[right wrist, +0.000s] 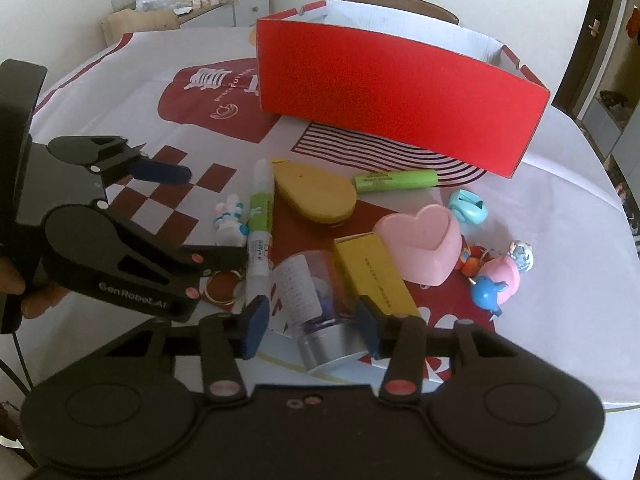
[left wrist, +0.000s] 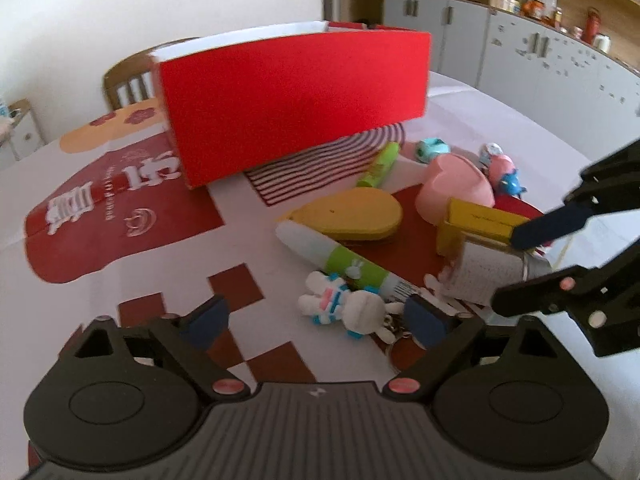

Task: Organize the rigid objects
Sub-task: 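Grasp the white bunny figurine with the left tool while the right tool grasps the white can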

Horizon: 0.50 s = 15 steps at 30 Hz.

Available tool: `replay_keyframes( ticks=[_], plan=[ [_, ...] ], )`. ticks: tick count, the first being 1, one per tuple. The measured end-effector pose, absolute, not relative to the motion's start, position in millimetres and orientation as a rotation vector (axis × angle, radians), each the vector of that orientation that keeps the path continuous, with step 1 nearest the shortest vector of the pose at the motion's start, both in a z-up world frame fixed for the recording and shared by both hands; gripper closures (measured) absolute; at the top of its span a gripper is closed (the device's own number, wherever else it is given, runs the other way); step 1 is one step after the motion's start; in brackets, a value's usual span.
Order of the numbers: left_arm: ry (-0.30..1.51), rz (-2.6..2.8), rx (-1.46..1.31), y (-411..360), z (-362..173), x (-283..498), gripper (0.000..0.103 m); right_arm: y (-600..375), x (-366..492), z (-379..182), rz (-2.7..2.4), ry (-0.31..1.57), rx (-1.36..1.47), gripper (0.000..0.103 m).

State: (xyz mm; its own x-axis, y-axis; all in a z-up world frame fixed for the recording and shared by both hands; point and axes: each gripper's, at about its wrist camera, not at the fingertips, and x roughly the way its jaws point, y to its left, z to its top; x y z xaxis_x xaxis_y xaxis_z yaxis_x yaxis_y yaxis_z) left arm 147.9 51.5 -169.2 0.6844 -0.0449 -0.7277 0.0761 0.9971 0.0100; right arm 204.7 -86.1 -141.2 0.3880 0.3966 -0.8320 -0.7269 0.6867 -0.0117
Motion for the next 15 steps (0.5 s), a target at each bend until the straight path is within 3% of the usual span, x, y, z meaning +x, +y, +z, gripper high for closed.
replay_keyframes(
  ticks=[3, 9, 12, 15],
  plan=[
    [0.827, -0.094, 0.048, 49.4, -172.9, 150.2, 0.023, -85.6, 207.0, -143.0, 0.738, 0.924, -0.417, 0.056],
    [0.827, -0.107, 0.045, 48.5, -173.5, 152.5, 0.032, -83.5, 209.9, -148.3, 0.732, 0.934, -0.431, 0.057],
    [0.828, -0.125, 0.043, 47.2, -172.7, 153.9, 0.042, -81.7, 209.7, -151.9, 0.725, 0.933, -0.449, 0.059],
    [0.831, -0.121, 0.052, 45.2, -172.4, 154.5, 0.043, -81.7, 210.1, -154.5, 0.718, 0.94, -0.451, 0.064]
  ],
)
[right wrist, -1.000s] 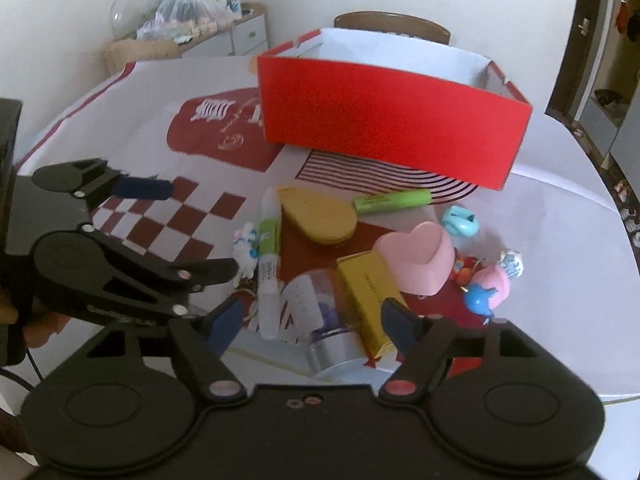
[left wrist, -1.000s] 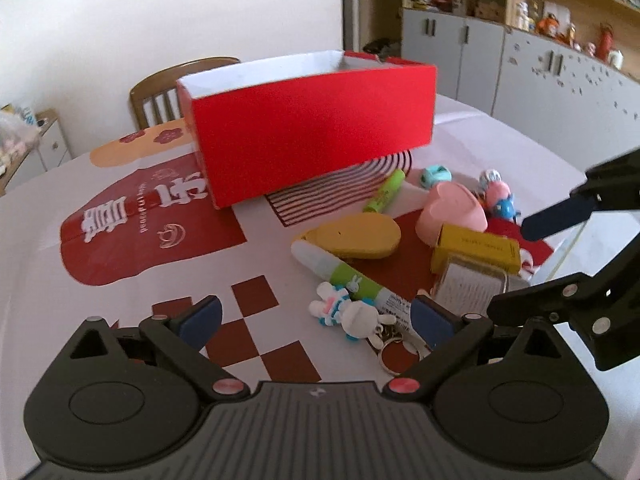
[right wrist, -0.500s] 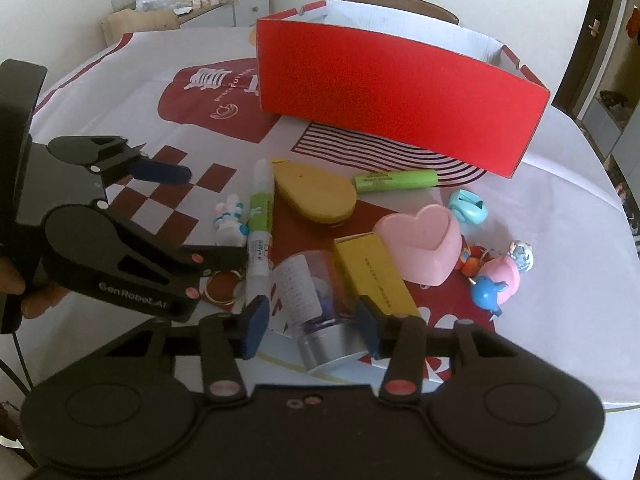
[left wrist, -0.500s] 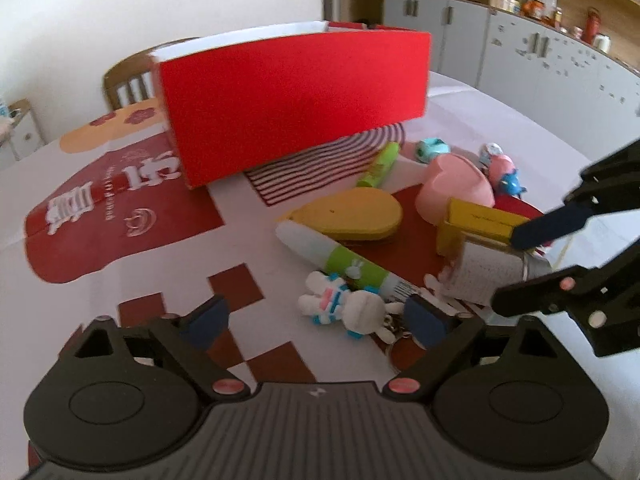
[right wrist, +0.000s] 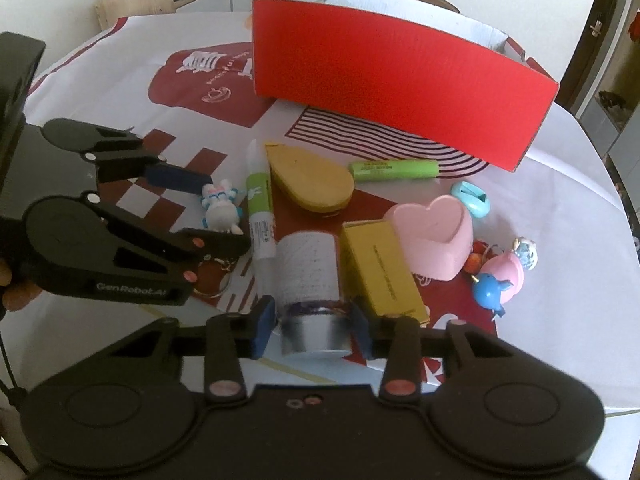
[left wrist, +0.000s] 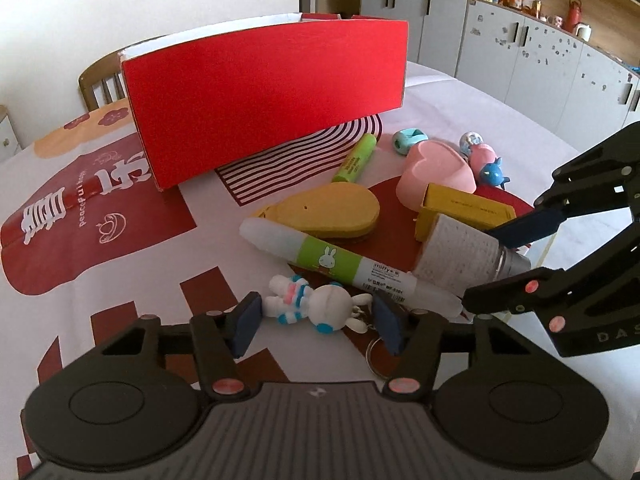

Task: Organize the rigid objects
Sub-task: 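Grasp the white bunny figurine with the left tool while the right tool grasps the white can, then lift the bunny and the white can over the red box with both tools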

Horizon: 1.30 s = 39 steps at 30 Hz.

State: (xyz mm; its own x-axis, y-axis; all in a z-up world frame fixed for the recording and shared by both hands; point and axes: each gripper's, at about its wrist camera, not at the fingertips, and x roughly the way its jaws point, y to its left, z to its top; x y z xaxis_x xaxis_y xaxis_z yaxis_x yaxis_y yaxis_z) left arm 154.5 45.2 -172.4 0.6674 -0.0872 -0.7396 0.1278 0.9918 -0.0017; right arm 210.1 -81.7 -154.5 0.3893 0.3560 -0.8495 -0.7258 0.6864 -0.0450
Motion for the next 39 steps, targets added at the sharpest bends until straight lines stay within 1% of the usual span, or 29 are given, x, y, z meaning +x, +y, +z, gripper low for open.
replay_keyframes(
  ticks=[8, 13, 25, 39],
  plan=[
    [0.849, -0.081, 0.026, 45.2, -169.3, 152.4, 0.043, -84.9, 205.2, -147.2, 0.719, 0.936, -0.416, 0.064],
    [0.838, -0.061, -0.017, 48.6, -158.2, 146.1, 0.044, -86.7, 202.8, -135.1, 0.709, 0.924, -0.384, 0.064],
    [0.778, -0.018, -0.097, 55.4, -99.0, 145.7, 0.044, -88.8, 213.9, -84.2, 0.713, 0.894, -0.318, 0.064],
    [0.697, 0.032, -0.09, 70.6, -31.0, 184.9, 0.044, -86.9, 271.7, -30.4, 0.713, 0.814, -0.295, 0.064]
  ],
)
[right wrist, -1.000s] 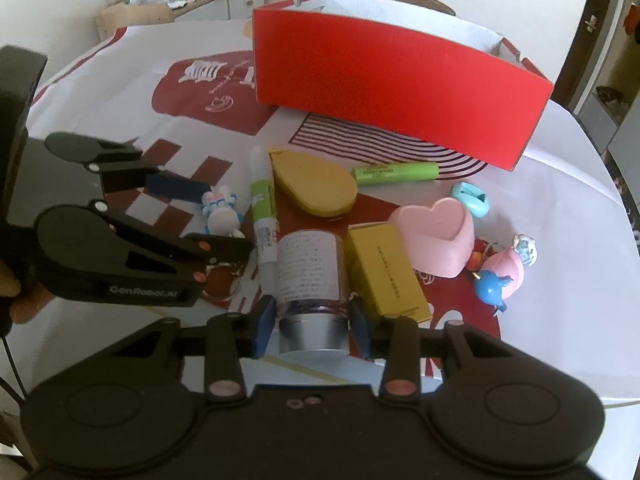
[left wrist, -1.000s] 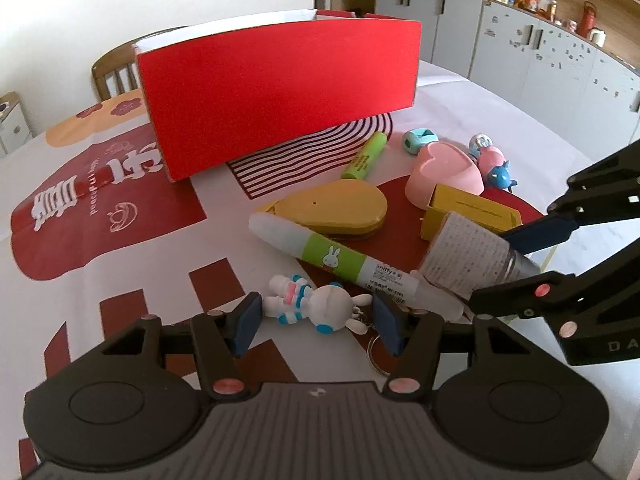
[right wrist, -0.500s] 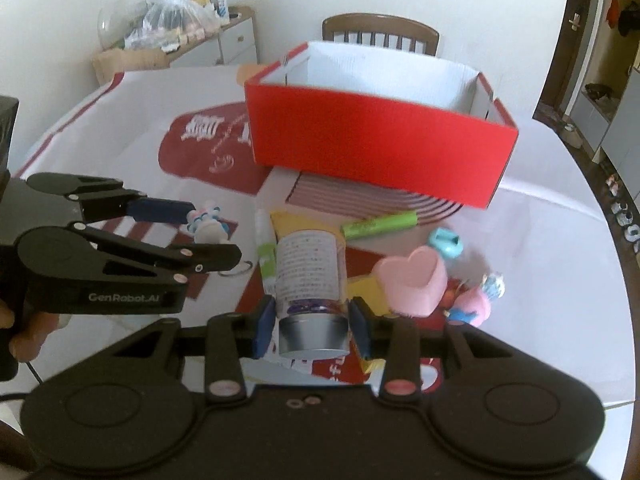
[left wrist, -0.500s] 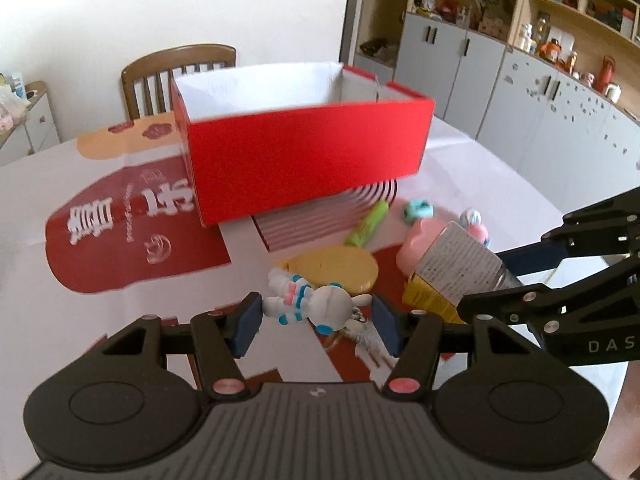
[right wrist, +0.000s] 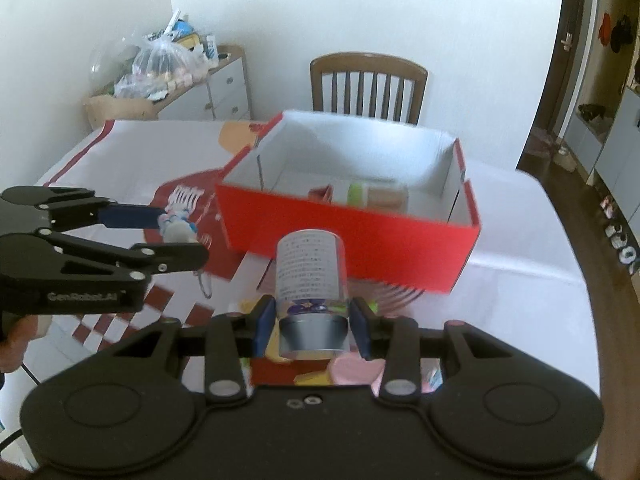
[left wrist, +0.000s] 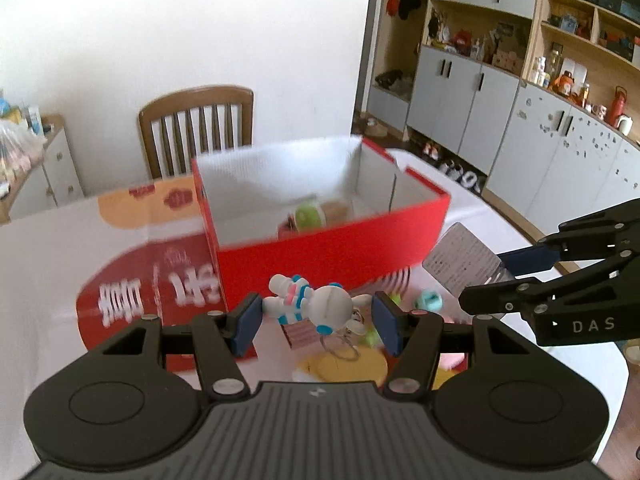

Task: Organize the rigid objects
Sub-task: 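Lift the bunny and the white can over the red box with both tools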

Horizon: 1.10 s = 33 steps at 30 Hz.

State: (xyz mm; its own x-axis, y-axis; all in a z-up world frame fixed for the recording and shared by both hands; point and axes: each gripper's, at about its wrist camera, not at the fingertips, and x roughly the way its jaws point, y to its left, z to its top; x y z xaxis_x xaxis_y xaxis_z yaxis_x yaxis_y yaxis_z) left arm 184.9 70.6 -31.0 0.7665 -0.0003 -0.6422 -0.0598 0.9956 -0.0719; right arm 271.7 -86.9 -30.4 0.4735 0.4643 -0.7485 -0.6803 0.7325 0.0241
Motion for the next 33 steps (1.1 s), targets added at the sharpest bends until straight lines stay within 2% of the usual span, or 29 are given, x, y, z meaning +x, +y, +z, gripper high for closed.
replay_keyframes(
  ticks=[9, 17, 33],
  plan=[
    [0.64, 0.062, -0.041, 79.3, -0.8, 227.1, 0.044, -78.4, 322.0, -11.0, 0.689, 0.777, -0.294, 0.064],
    [0.667, 0.1, -0.004, 89.3, 2.1, 274.7, 0.044, -68.9, 367.4, -14.5, 0.666, 0.778, -0.313, 0.064],
    [0.827, 0.203, -0.016, 105.7, -53.3, 383.0, 0.043, -43.9, 430.8, -64.4, 0.67, 0.883, -0.362, 0.064]
  ],
)
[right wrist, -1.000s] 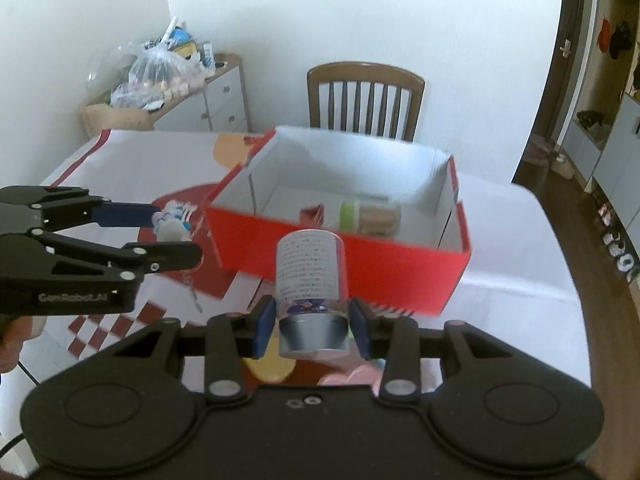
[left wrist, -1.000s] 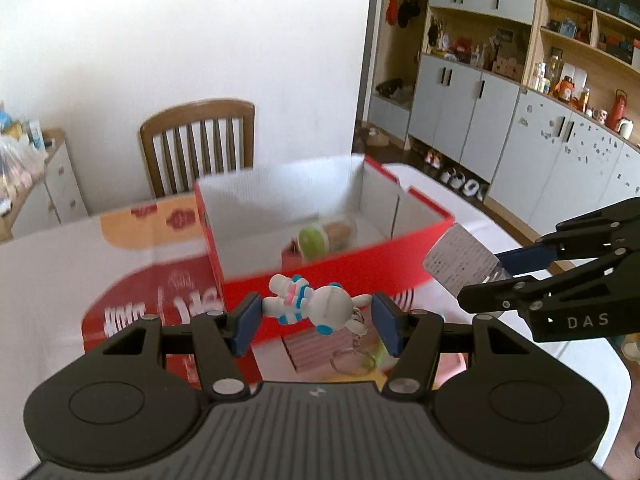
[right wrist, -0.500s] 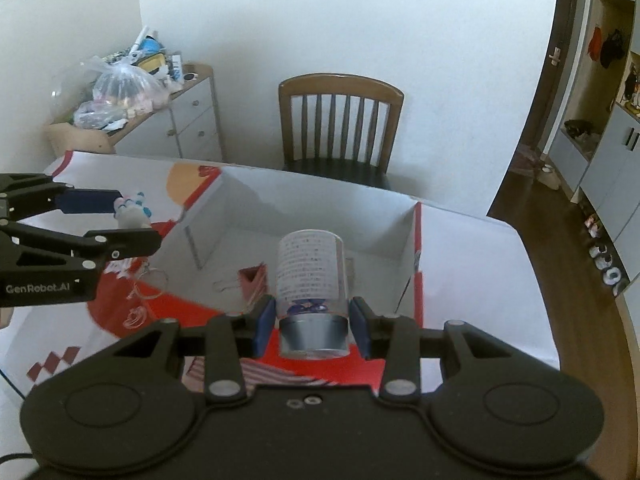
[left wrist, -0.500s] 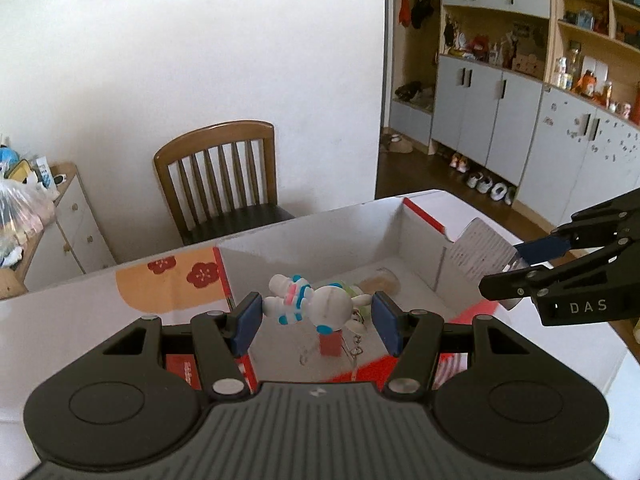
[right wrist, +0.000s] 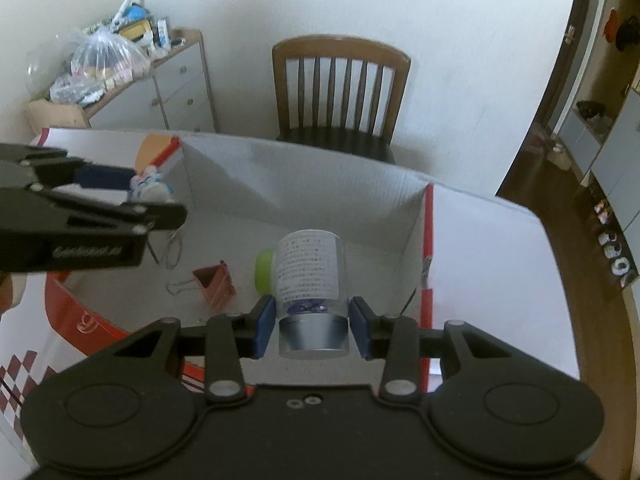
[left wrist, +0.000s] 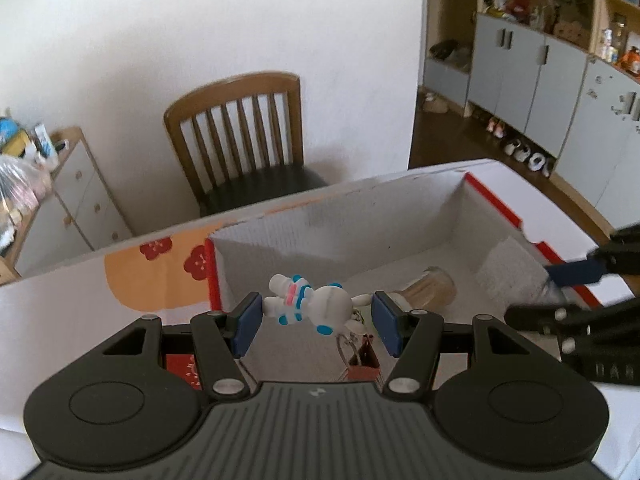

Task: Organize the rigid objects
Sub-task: 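Lift the bunny and the white can over the red box with both tools, then open both tools to release the bunny and can into the box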

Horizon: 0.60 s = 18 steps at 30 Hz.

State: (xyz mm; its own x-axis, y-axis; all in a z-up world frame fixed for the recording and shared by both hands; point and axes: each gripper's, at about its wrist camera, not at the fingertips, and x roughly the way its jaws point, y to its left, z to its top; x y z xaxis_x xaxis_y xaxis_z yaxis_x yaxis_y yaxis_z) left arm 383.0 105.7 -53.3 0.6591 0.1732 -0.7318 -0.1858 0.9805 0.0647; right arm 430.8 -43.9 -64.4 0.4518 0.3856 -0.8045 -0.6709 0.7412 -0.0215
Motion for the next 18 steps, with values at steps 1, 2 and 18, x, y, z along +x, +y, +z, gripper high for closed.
replay_keyframes(
  ticks=[1, 2, 18],
  plan=[
    [0.838, 0.207, -0.02, 106.4, -56.8, 388.5, 0.043, -41.8, 434.4, -67.1, 0.675, 0.893, -0.366, 0.064],
    [0.847, 0.207, -0.022, 108.0, -60.0, 393.2, 0.043, -39.3, 436.7, -71.5, 0.683, 0.905, -0.374, 0.064],
    [1.007, 0.255, -0.014, 115.6, -105.5, 439.2, 0.043, -20.3, 452.8, -106.5, 0.715, 1.016, -0.445, 0.064]
  ],
)
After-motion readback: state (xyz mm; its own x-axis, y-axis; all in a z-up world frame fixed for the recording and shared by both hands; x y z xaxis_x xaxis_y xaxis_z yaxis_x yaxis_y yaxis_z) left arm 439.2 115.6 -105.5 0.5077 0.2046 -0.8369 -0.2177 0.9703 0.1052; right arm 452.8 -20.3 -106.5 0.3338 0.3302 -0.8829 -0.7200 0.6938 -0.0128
